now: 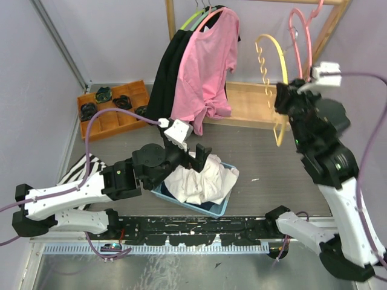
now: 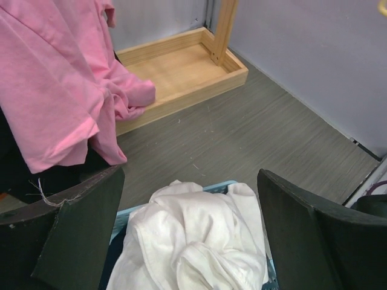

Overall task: Remove the t-shirt from the hanger
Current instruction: Place the hanger on the clothesline.

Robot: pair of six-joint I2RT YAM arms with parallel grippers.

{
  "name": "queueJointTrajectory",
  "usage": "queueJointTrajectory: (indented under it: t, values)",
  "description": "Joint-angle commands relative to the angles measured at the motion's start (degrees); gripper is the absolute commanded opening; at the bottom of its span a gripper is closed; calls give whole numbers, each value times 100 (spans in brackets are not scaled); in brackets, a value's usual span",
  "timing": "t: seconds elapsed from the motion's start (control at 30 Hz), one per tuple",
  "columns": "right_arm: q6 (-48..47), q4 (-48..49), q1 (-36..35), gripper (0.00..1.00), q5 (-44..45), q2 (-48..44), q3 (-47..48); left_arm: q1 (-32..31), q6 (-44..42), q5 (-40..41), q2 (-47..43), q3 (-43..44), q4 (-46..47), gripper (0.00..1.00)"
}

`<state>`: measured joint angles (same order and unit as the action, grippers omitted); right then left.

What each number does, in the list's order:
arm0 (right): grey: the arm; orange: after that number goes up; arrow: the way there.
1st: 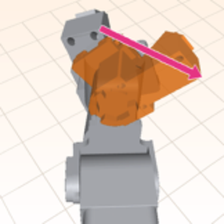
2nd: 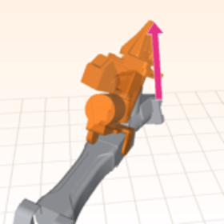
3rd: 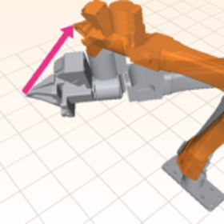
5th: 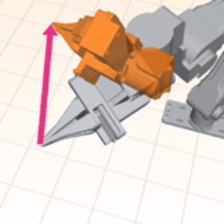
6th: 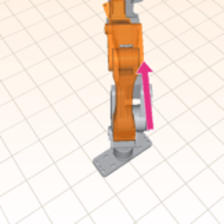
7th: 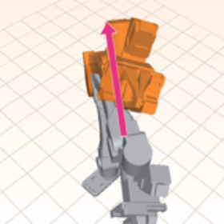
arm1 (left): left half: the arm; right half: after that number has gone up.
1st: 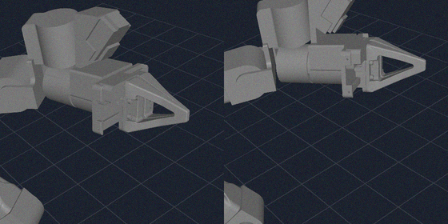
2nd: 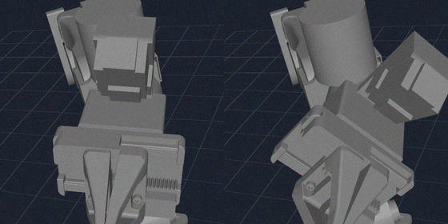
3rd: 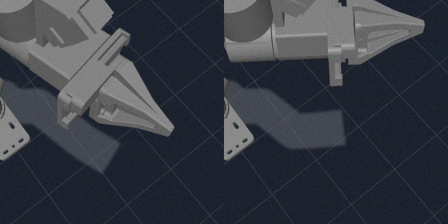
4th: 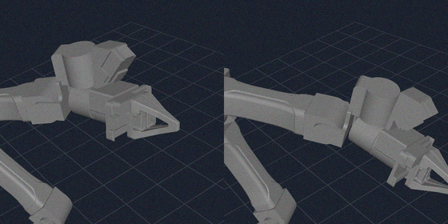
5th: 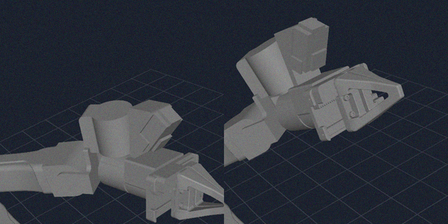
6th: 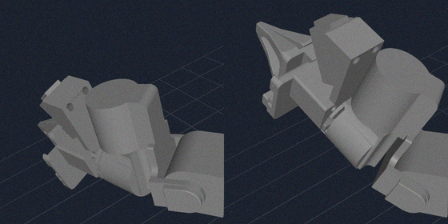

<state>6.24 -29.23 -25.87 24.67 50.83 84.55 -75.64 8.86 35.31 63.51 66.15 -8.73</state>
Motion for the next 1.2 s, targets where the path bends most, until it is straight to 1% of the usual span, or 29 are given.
queueJointTrajectory:
  t: [0.0, 0.07, 0.13, 0.3, 0.37, 0.47, 0.73, 0.93, 1.17]
  values:
    - [-525, 1091, 0, 1, 188, 1058, 821, 106, -207, 84, 13, 280, 242, 98]
    - [-653, 1112, 59, 1, 194, 1505, 1207, 150, -210, 41, -26, 221, 261, 98]
    - [-645, 1108, 299, 1, -42, 1868, 1554, 221, -197, -4, -95, 158, 267, 98]
    - [-110, 1042, 1423, 0, -1480, 2481, 2121, 326, -192, -32, -250, 31, 255, 98]
    - [-92, 1113, 1620, 1, -1702, 2624, 2213, 370, -192, -49, -294, -12, 271, 98]
    - [-115, 1250, 1743, 1, -1901, 2730, 2255, 419, -177, -68, -317, -65, 276, 98]
    - [-137, 1472, 1912, 0, -2095, 2742, 2248, 506, -9, -310, -253, -222, 427, 98]
    - [-14, 1392, 2106, 1, -2321, 3162, 2746, 585, 68, -432, -78, -228, 492, 98]
    - [259, 1448, 2410, 1, -2661, 3469, 2930, 637, 128, -453, -51, -290, 521, 98]
